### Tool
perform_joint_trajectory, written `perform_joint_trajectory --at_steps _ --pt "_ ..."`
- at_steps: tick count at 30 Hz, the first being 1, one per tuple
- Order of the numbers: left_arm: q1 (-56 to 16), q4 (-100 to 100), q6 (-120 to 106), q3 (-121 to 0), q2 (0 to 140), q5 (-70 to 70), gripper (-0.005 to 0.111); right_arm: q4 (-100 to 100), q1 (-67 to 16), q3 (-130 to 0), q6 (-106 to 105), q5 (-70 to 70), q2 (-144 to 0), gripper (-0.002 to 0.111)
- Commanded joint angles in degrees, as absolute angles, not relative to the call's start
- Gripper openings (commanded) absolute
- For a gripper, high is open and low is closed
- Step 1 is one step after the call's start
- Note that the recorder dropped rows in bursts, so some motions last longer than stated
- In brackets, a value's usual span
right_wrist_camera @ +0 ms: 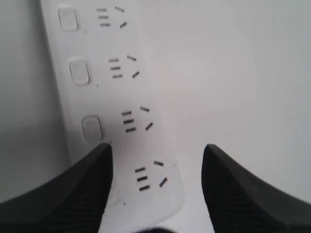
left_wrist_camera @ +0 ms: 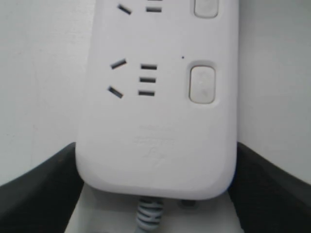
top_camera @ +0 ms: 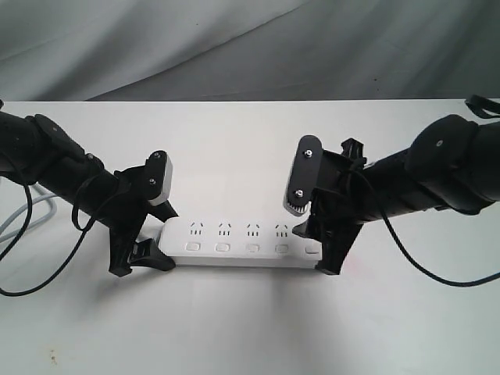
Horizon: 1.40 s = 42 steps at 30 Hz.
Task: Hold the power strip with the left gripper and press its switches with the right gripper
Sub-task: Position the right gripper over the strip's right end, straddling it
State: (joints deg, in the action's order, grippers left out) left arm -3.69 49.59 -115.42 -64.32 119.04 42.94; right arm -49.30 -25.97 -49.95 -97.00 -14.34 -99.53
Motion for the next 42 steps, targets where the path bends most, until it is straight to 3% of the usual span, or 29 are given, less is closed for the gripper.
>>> perform_joint_trajectory --at_steps 1,42 --pt "-3.9 48.9 -115.7 -64.3 119.3 42.0 0.055 -48.8 -24.6 -48.5 -97.5 -13.9 -98.9 0.052" --pt "-3.9 48.9 -115.7 -64.3 119.3 42.0 0.055 -49.4 -24.6 -48.5 -97.4 -11.0 -103.8 0.052"
